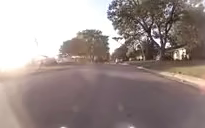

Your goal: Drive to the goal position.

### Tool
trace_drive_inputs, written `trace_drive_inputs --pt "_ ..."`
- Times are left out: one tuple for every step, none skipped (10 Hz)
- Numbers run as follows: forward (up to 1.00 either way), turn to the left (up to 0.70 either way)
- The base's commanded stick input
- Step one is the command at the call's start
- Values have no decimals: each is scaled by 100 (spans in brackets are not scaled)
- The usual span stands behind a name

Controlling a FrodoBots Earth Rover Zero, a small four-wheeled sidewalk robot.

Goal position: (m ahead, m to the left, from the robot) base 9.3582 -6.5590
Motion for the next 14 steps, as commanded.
trace_drive_inputs --pt "100 0" --pt "100 0" --pt "100 0" --pt "100 0" --pt "100 0" --pt "100 0" --pt "100 0" --pt "100 0" --pt "100 0" --pt "100 0" --pt "100 0" --pt "100 0" --pt "100 0" --pt "100 0"
